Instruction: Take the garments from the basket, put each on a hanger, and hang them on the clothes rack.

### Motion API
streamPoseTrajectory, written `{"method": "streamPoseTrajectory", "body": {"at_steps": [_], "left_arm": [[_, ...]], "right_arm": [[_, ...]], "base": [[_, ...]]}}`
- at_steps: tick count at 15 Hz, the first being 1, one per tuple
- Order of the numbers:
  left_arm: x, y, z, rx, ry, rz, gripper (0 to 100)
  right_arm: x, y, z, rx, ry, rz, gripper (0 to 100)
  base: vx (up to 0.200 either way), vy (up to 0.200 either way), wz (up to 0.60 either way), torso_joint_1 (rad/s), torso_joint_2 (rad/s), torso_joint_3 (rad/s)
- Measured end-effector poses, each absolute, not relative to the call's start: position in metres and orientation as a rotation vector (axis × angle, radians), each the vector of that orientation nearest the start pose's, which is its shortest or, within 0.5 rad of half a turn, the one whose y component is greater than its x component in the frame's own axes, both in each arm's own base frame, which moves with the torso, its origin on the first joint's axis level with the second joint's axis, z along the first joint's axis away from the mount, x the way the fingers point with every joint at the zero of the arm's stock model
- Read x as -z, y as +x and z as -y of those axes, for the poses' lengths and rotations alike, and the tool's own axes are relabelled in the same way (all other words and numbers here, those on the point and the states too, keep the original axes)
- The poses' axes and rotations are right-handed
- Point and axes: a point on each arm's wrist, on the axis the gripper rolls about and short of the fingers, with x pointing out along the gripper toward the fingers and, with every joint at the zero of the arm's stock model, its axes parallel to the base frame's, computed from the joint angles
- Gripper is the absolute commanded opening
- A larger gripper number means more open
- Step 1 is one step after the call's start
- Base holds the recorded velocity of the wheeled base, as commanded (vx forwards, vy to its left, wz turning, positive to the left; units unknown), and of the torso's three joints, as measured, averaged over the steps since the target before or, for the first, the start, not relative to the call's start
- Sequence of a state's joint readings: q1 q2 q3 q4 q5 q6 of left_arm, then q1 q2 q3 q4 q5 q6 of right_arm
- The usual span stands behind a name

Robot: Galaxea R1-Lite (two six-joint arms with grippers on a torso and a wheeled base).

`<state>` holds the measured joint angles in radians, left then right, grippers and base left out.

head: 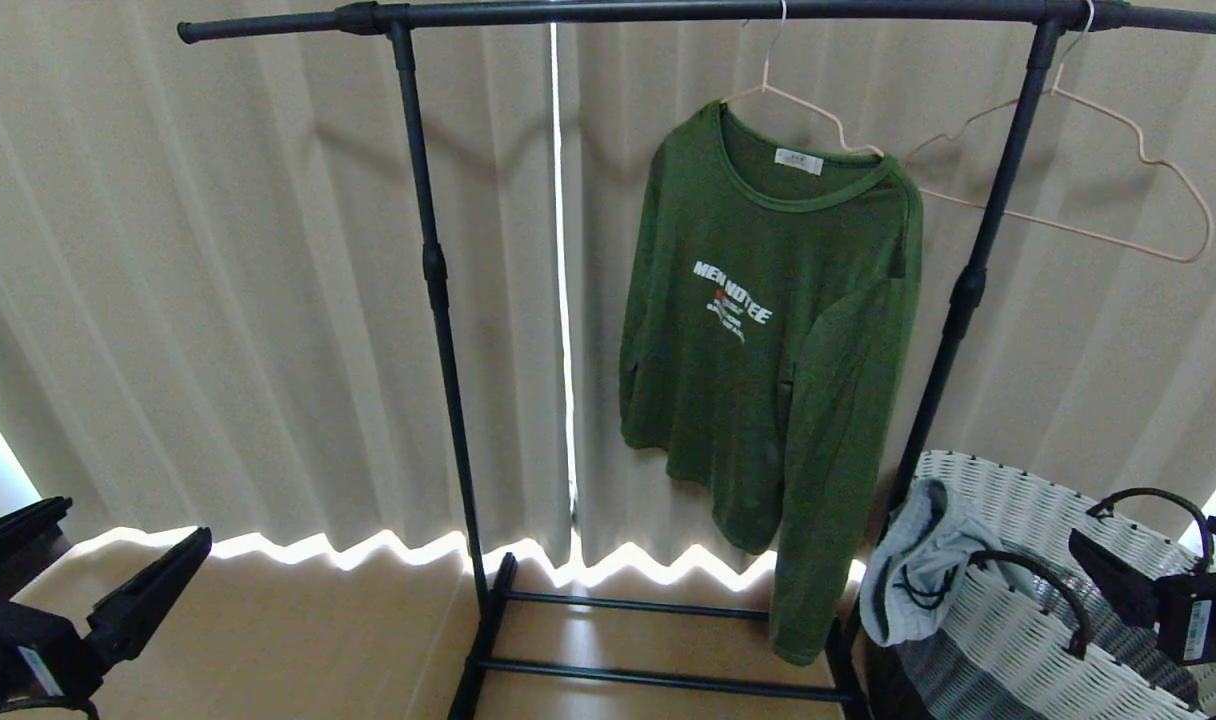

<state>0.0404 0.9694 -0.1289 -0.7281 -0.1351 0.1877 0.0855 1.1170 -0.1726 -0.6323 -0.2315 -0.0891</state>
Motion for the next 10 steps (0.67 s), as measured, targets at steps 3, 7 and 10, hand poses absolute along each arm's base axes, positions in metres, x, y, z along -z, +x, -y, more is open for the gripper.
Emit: {"method": "streamPoseTrajectory", "body": {"at_steps": [3, 7, 10], "left_arm": [[-0.157, 0.105, -0.001, 0.109, 0.177, -0.101, 100], [-0.155, 0.106, 0.003, 0.144, 0.177, -0.112, 100], [-0.153, 0.107, 0.004, 0.158, 0.177, -0.120, 100]], "right_arm": [[-0.136, 0.127, -0.006, 0.127, -0.157, -0.338, 100], [-0.124, 0.119, -0.006, 0.110, -0.181, -0.380, 100], [-0.122, 0.118, -0.006, 0.100, -0.209, -0.386, 100]], "base": [[0.000, 0.000, 0.00, 0.000, 0.00, 0.000], [0.000, -0.050, 0.00, -0.001, 0.00, -0.001], [0.000, -0.200, 0.00, -0.001, 0.00, 0.002]]}}
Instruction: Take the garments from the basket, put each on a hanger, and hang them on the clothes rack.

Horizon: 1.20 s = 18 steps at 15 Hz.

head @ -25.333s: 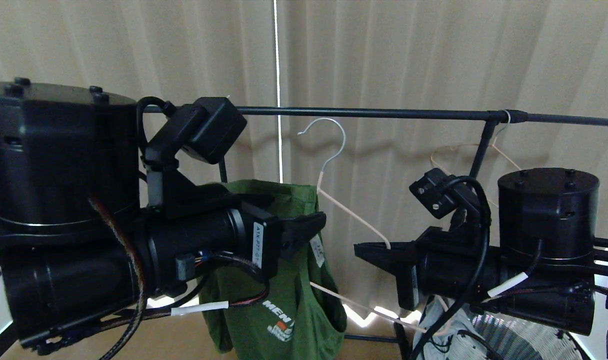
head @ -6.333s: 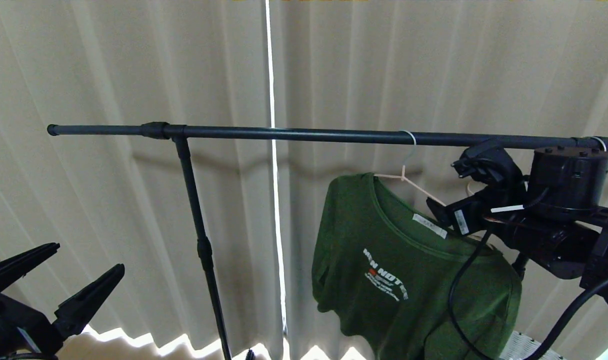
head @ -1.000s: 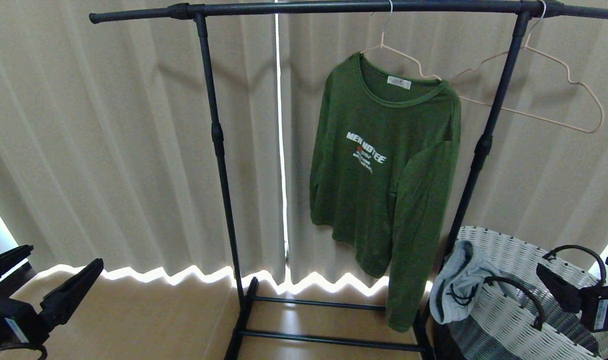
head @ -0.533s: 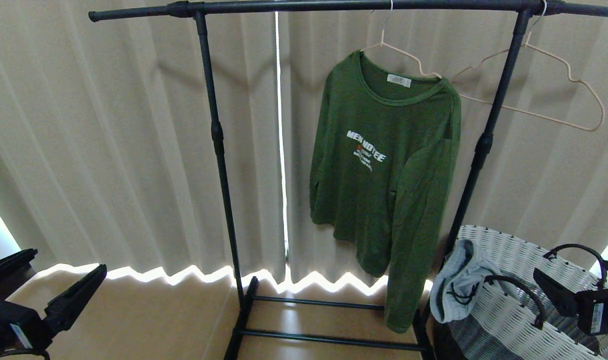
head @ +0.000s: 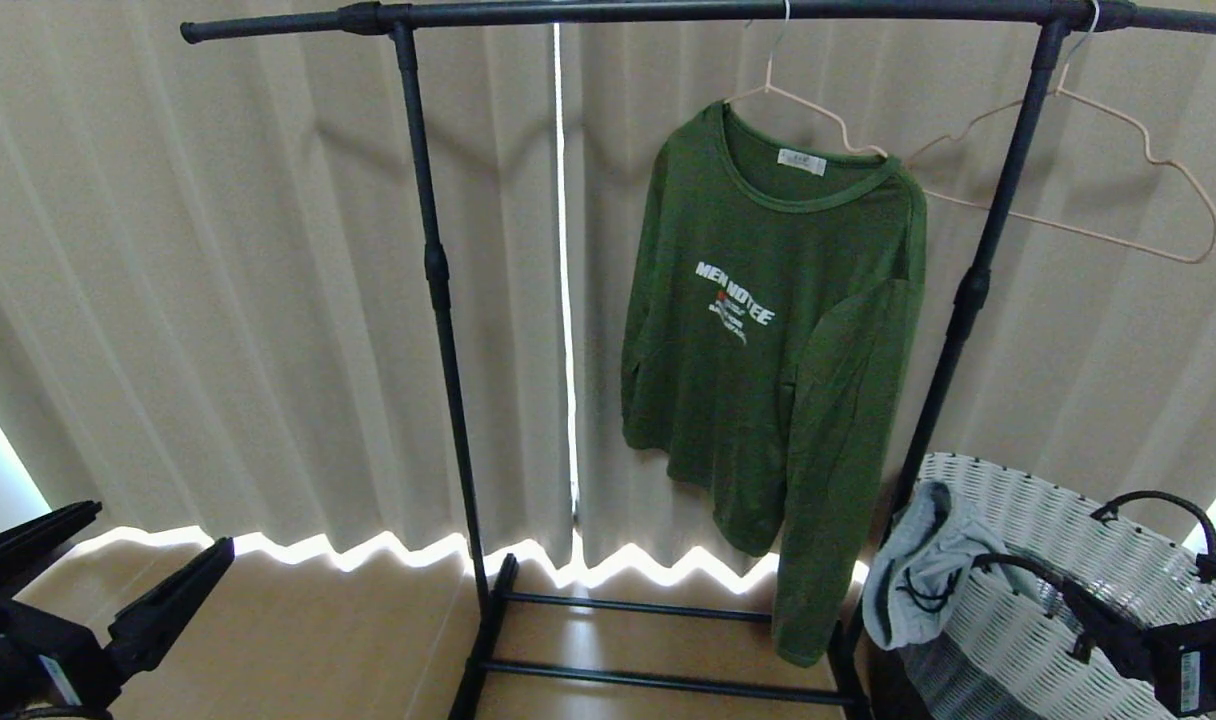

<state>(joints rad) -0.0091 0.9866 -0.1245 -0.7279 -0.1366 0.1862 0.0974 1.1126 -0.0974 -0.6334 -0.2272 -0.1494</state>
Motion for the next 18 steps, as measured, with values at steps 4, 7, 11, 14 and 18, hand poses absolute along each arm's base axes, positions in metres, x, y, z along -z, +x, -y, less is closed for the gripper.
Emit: {"method": "streamPoseTrajectory", "body": {"at_steps": [4, 7, 11, 14, 18], "left_arm": [[-0.151, 0.107, 0.004, 0.162, 0.177, -0.129, 100], [-0.151, 0.107, 0.004, 0.162, 0.177, -0.127, 100], [-0.152, 0.107, 0.005, 0.163, 0.177, -0.126, 100], [-0.151, 0.107, 0.005, 0.167, 0.176, -0.130, 100], [-0.150, 0.107, 0.006, 0.178, 0.177, -0.133, 100]], "right_arm": [[-0.122, 0.117, -0.006, 0.099, -0.209, -0.389, 100], [-0.121, 0.117, -0.007, 0.085, -0.208, -0.398, 100], [-0.116, 0.116, -0.007, 0.062, -0.210, -0.421, 100], [-0.113, 0.119, -0.007, 0.057, -0.212, -0.444, 100], [-0.106, 0.129, -0.009, 0.036, -0.216, -0.500, 100]], "base": [[0.000, -0.200, 0.00, -0.001, 0.00, 0.002], [0.000, -0.200, 0.00, 0.002, 0.00, 0.002], [0.050, 0.000, 0.00, 0.002, 0.00, 0.001], [0.200, 0.067, 0.00, -0.004, 0.01, 0.007], [0.200, 0.200, 0.00, 0.001, 0.00, 0.004]]}}
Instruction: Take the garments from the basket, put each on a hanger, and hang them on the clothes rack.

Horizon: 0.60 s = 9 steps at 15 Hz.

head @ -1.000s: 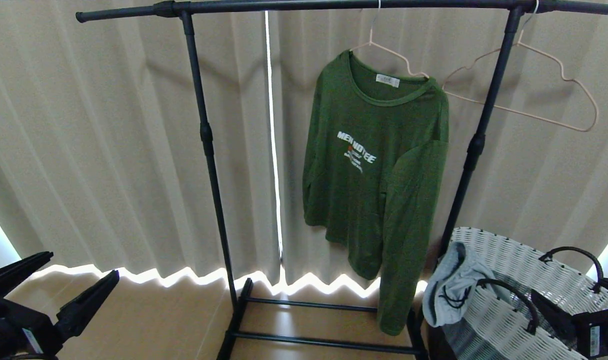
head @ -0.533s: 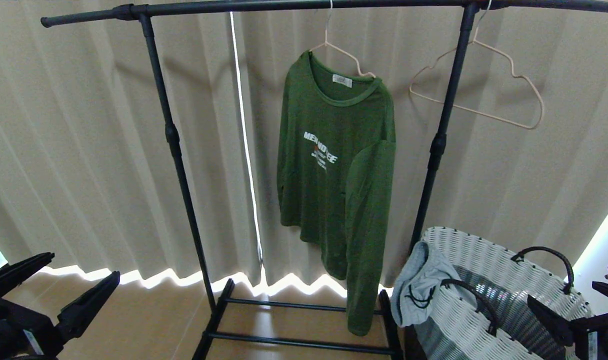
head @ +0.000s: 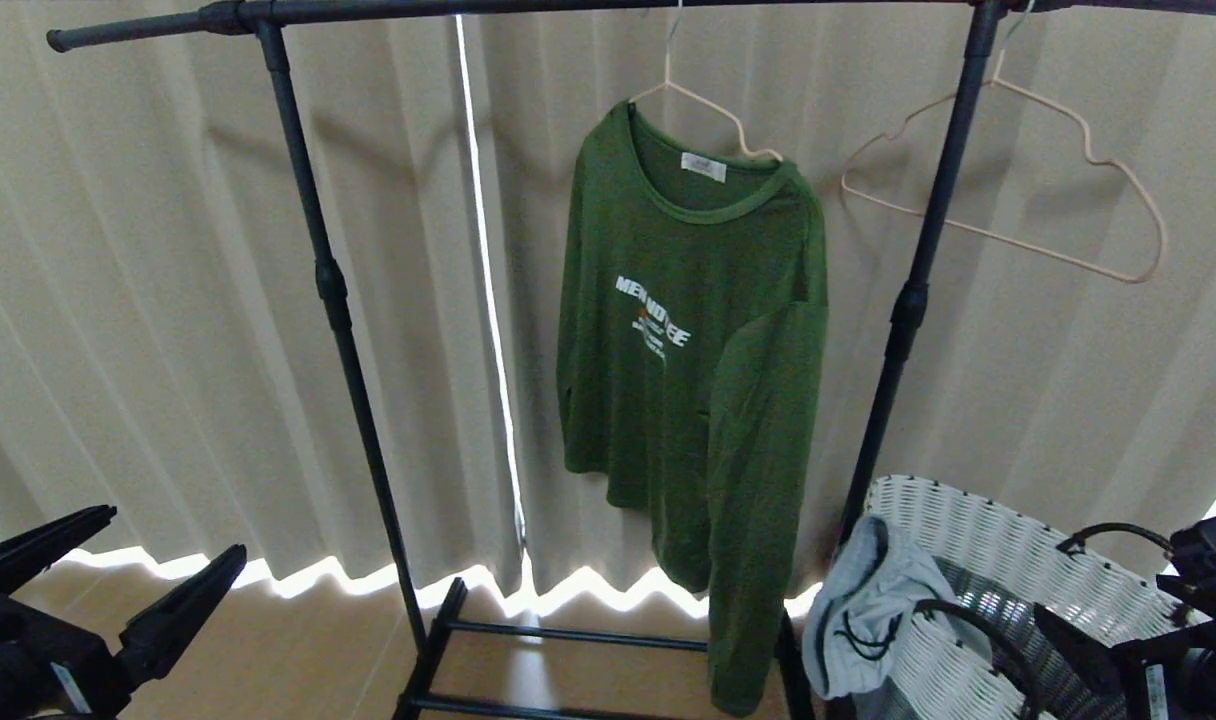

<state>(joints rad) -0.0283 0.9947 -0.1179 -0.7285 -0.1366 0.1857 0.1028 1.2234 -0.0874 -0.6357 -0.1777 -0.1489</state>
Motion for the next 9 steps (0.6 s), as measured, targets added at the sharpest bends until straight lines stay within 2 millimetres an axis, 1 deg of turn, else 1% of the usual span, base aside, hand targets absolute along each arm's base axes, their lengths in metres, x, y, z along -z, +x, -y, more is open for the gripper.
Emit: {"method": "streamPoseTrajectory", "body": {"at_steps": [2, 4, 9], "left_arm": [[-0.150, 0.107, 0.006, 0.179, 0.176, -0.136, 100], [-0.150, 0.107, 0.006, 0.183, 0.177, -0.135, 100], [-0.146, 0.105, 0.012, 0.231, 0.181, -0.142, 100]], "right_arm": [[-0.103, 0.134, -0.011, 0.009, -0.215, -0.527, 100], [-0.099, 0.136, -0.011, 0.005, -0.220, -0.559, 100], [-0.096, 0.145, -0.009, 0.030, -0.270, -0.595, 100]], "base": [[0.200, 0.200, 0.00, -0.002, 0.01, 0.002], [0.200, 0.000, 0.00, -0.002, 0.00, 0.002], [0.000, 0.000, 0.00, 0.000, 0.00, 0.000]]}}
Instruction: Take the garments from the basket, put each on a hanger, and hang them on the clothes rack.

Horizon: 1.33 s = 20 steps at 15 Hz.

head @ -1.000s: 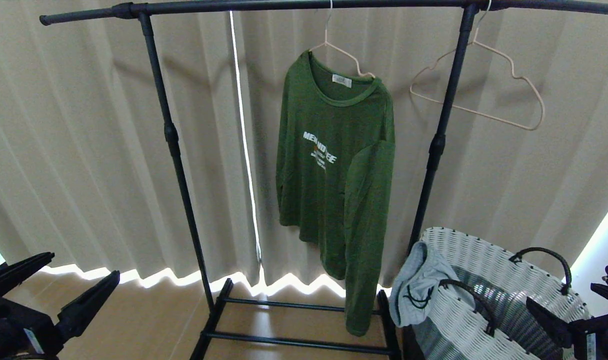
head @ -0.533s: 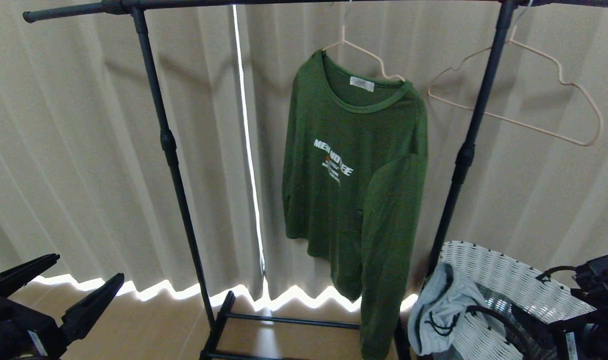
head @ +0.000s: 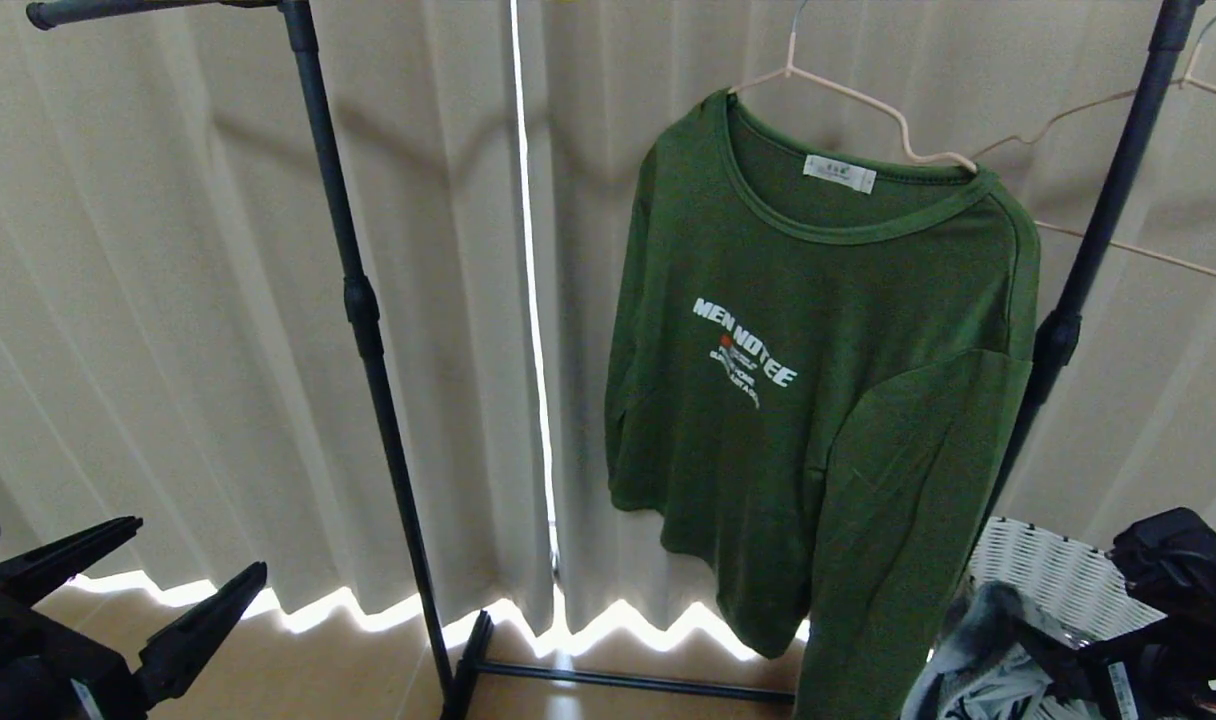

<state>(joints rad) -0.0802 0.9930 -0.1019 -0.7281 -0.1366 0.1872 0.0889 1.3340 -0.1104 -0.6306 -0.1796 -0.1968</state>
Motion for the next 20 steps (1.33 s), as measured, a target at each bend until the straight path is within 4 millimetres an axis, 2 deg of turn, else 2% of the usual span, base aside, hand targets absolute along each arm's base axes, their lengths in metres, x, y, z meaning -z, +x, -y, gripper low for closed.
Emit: {"method": "streamPoseTrajectory", "body": {"at_steps": [3, 7, 10, 15, 20], "left_arm": [[-0.146, 0.104, 0.012, 0.234, 0.183, -0.141, 100], [-0.146, 0.104, 0.012, 0.235, 0.183, -0.139, 100], [-0.146, 0.104, 0.012, 0.235, 0.183, -0.139, 100], [-0.146, 0.105, 0.012, 0.238, 0.183, -0.144, 100], [-0.145, 0.106, 0.015, 0.259, 0.185, -0.152, 100]], "right_arm": [[-0.096, 0.155, 0.004, 0.101, -0.383, -0.636, 100], [-0.089, 0.182, 0.021, 0.140, -0.460, -0.721, 100], [-0.076, 0.205, 0.025, 0.128, -0.467, -0.788, 100], [-0.056, 0.232, 0.028, 0.114, -0.468, -0.861, 100], [-0.045, 0.258, 0.034, 0.182, -0.488, -0.870, 100]], "base": [[0.000, 0.000, 0.00, 0.000, 0.00, 0.000], [0.000, 0.000, 0.00, 0.000, 0.00, 0.000], [0.000, 0.000, 0.00, 0.000, 0.00, 0.000], [0.000, 0.000, 0.00, 0.000, 0.00, 0.000], [0.000, 0.000, 0.00, 0.000, 0.00, 0.000]]}}
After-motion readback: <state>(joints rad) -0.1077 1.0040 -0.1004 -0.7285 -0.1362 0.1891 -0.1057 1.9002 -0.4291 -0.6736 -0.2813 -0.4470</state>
